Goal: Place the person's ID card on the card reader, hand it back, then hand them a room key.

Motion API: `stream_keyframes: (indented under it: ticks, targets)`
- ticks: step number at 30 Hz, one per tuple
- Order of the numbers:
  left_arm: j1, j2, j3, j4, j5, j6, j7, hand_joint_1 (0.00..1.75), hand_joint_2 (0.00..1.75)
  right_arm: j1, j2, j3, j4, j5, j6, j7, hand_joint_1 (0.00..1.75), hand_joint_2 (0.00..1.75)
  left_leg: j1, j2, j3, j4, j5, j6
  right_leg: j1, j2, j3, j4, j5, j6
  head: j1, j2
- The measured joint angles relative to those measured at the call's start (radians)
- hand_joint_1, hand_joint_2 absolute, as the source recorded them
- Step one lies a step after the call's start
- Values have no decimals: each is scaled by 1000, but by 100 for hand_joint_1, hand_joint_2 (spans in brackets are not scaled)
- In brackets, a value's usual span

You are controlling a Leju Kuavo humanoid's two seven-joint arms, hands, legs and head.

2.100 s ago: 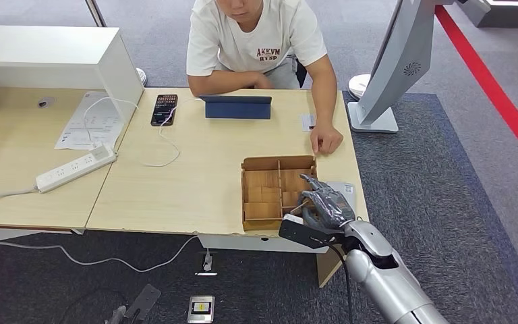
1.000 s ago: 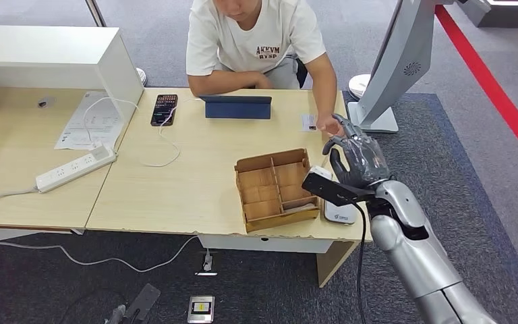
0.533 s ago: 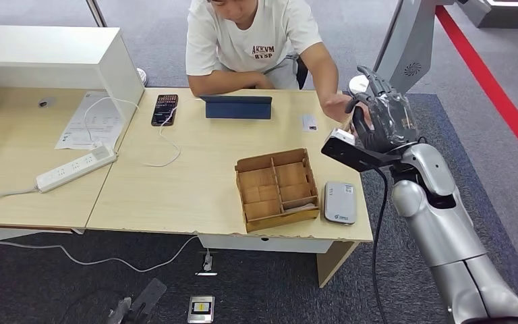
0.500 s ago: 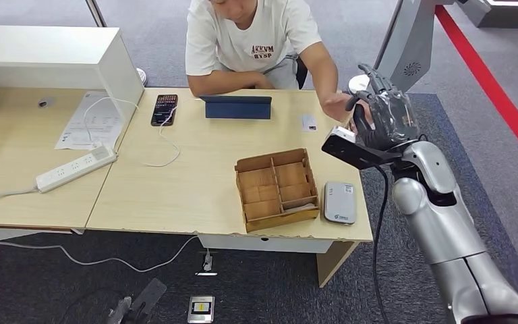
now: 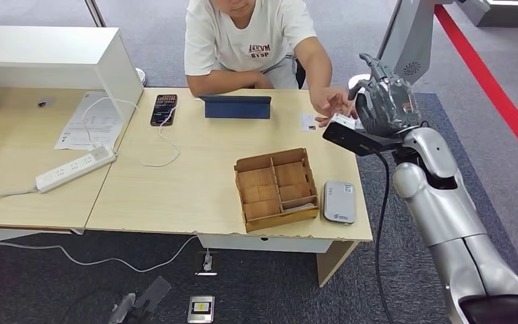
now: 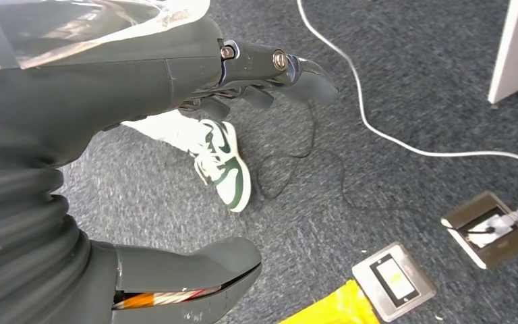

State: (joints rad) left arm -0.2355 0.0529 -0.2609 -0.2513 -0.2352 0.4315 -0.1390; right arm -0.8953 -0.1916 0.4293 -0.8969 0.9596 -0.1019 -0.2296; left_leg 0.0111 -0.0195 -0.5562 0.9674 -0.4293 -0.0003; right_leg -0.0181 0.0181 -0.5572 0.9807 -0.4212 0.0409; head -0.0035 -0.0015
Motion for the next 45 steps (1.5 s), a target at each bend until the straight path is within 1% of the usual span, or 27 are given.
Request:
stream_keyframes:
  ticks: [2, 5, 9, 14, 24, 25, 28, 29, 40, 42, 45]
  targets:
    - [-10, 1, -11, -2, -10, -9, 8, 0, 175, -68, 19, 4, 63, 22, -4, -8, 175, 175, 0, 0, 0, 0, 0, 0, 0, 0, 0, 0, 0, 0, 0, 0]
    - [-23, 2, -29, -7, -21, -18, 17, 0, 175, -162, 51, 10, 158, 43, 8, 5, 175, 175, 0, 0, 0, 0, 1, -1, 0, 0, 0, 0, 0, 0, 0, 0]
    - [-31, 4, -48, -12, -23, -19, 20, 0, 175, -241, 91, 17, 268, 57, 24, 37, 175, 175, 1, 0, 0, 0, 1, -1, 1, 0, 0, 1, 0, 0, 0, 0]
    - [-31, 13, -65, -15, -13, -19, 23, 0, 175, -270, 125, 25, 361, 71, 27, 75, 175, 175, 1, 0, 0, 0, 0, -1, 1, 0, 0, 0, 0, 0, 0, 0]
    - [-23, 35, -74, -15, 14, -21, 26, 0, 175, -271, 172, 45, 482, 84, 31, 117, 175, 175, 1, -1, -1, 0, 0, -1, 1, 0, -1, 0, 0, 0, 0, 0]
    - [-22, 36, -75, -15, 15, -20, 26, 0, 175, -272, 175, 46, 488, 83, 30, 119, 172, 175, 1, -1, -1, 0, 0, -1, 1, 0, -1, 0, 0, 0, 0, 0]
    - [-21, 36, -77, -15, 21, -19, 26, 0, 175, -283, 185, 50, 505, 82, 29, 122, 41, 175, 1, 0, -2, 0, 0, -1, 1, 0, -3, 0, 0, 0, 0, 0]
    - [-20, 36, -79, -15, 23, -19, 26, 0, 175, -288, 189, 50, 512, 82, 29, 121, 0, 175, 1, 0, -2, 0, 0, -1, 1, 0, -3, 0, 0, 0, 0, 0]
    - [-10, 41, -87, -15, 49, -12, 26, 0, 175, -292, 223, 61, 553, 90, 23, 111, 0, 175, 1, 0, -2, 0, 1, -1, 1, 0, -3, 0, 0, 0, 0, 0]
    - [-8, 43, -88, -15, 56, -16, 26, 0, 175, -289, 227, 62, 558, 78, -2, 102, 0, 175, 1, 0, -2, 0, 1, -1, 1, 0, -3, 1, 0, 0, 0, 0]
    - [-7, 53, -91, -14, 78, -24, 23, 0, 175, -289, 233, 58, 563, 34, -62, 66, 0, 175, 1, 0, -2, 0, 1, -1, 1, 0, -3, 1, 0, 0, 0, 0]
